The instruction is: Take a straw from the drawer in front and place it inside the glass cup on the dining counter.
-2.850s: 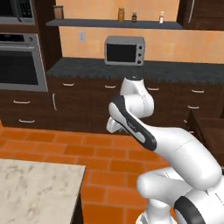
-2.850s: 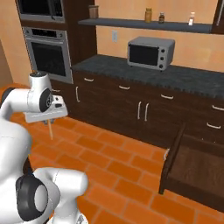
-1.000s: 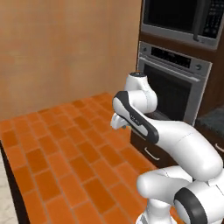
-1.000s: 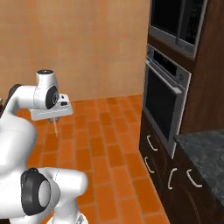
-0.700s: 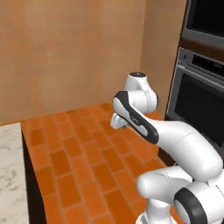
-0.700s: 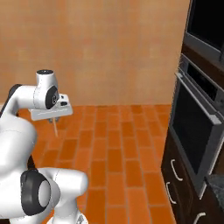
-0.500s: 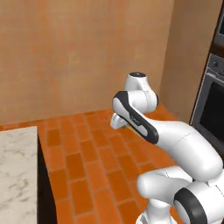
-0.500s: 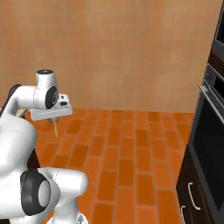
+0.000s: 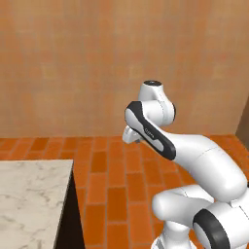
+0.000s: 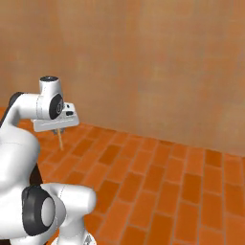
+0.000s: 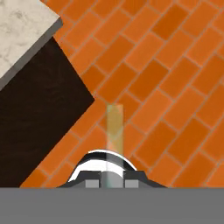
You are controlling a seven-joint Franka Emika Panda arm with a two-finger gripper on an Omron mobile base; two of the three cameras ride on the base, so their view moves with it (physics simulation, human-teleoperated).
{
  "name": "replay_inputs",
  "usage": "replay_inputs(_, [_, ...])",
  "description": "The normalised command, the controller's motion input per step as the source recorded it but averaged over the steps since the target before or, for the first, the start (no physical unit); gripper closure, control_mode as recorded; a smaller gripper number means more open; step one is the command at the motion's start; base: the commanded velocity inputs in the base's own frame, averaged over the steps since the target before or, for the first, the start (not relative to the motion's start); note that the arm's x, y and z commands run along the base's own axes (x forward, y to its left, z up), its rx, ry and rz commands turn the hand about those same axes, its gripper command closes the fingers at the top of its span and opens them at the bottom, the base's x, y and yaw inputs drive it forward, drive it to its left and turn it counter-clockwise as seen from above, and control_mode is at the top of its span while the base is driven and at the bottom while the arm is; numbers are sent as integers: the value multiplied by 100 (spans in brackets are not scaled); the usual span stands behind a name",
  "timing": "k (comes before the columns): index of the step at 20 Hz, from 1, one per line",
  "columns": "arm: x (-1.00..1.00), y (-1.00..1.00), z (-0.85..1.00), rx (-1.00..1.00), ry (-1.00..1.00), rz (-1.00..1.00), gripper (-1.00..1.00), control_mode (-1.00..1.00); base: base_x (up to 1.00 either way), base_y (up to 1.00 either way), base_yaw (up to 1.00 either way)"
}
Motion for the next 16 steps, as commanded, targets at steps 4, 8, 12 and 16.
replay_inputs(4, [0,0,0,0,0,0,100,100,100,-42,52])
replay_inputs(8, [0,0,0,0,0,0,100,100,100,-46,55])
replay_inputs(12, [0,0,0,0,0,0,100,100,100,-57,55])
replay_inputs(16, [0,0,0,0,0,0,100,100,97,-61,55])
